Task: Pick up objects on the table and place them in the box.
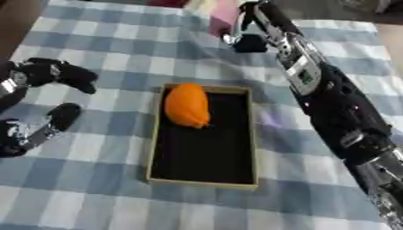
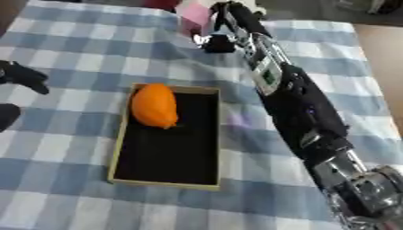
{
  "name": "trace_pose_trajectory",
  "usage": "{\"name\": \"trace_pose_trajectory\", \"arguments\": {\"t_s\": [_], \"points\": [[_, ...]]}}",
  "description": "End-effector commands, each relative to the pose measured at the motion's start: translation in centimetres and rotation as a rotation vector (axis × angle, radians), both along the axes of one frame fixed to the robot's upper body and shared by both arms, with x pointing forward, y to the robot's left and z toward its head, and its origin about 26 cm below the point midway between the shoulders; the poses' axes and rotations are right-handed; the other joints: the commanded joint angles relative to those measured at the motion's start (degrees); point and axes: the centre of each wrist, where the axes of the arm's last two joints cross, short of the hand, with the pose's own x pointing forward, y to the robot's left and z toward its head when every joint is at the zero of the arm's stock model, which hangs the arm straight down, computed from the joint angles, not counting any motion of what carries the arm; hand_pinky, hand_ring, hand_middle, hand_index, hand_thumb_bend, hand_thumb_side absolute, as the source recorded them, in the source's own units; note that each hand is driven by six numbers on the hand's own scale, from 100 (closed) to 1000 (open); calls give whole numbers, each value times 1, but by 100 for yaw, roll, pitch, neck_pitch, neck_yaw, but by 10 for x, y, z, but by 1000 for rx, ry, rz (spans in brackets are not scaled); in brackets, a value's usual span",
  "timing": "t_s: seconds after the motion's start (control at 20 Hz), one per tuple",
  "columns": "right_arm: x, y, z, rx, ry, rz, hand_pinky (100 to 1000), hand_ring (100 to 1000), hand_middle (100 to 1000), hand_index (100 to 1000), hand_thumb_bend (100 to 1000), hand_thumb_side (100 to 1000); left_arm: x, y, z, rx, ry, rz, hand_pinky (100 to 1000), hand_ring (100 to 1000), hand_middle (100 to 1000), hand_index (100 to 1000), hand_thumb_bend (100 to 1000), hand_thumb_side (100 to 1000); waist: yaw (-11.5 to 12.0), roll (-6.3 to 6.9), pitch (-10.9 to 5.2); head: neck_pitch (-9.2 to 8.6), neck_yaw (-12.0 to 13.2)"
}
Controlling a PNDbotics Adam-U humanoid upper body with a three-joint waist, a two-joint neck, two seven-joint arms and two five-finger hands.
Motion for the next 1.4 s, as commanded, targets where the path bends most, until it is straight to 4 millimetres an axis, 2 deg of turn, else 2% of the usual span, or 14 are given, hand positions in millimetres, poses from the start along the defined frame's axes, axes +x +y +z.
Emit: {"name": "trace_pose_trajectory", "arguments": {"t_s": [0.05, 0.3, 0.65, 1.05, 1.1, 1.15, 1.4], "points": [[-6, -6, 23, -2, -53, 9, 846, 721, 469, 633, 116, 468, 0, 6, 7, -4, -20, 14, 817, 738, 656, 849, 245, 779, -25, 30, -181, -37, 33], [-18, -6, 33, -43, -72, 80, 848, 724, 471, 633, 118, 469, 3, 12, 4, -10, -9, 46, 817, 738, 655, 849, 244, 780, -158, 33, -203, -33, 106], [-45, -1, 44, -160, -77, 268, 851, 731, 478, 638, 124, 479, 7, 28, -3, -35, -1, 126, 818, 738, 655, 850, 239, 780, -439, 54, -245, -46, 266], [-81, 5, 29, -227, -49, 453, 850, 730, 478, 637, 123, 487, 11, 43, -9, -79, 0, 203, 819, 738, 654, 850, 238, 780, -654, 118, -269, -65, 383], [-86, 7, 27, -231, -44, 465, 850, 730, 477, 637, 153, 472, 11, 44, -10, -83, 1, 209, 819, 738, 654, 850, 238, 780, -672, 127, -272, -68, 391], [-91, 9, 27, -233, -40, 473, 850, 730, 478, 637, 122, 489, 12, 45, -10, -85, 1, 213, 819, 738, 654, 850, 238, 780, -684, 133, -274, -68, 397], [-116, 24, 24, -236, -5, 527, 849, 728, 477, 638, 119, 501, 14, 46, -13, -96, 9, 226, 819, 739, 655, 850, 238, 783, -756, 159, -286, -35, 431]]}}
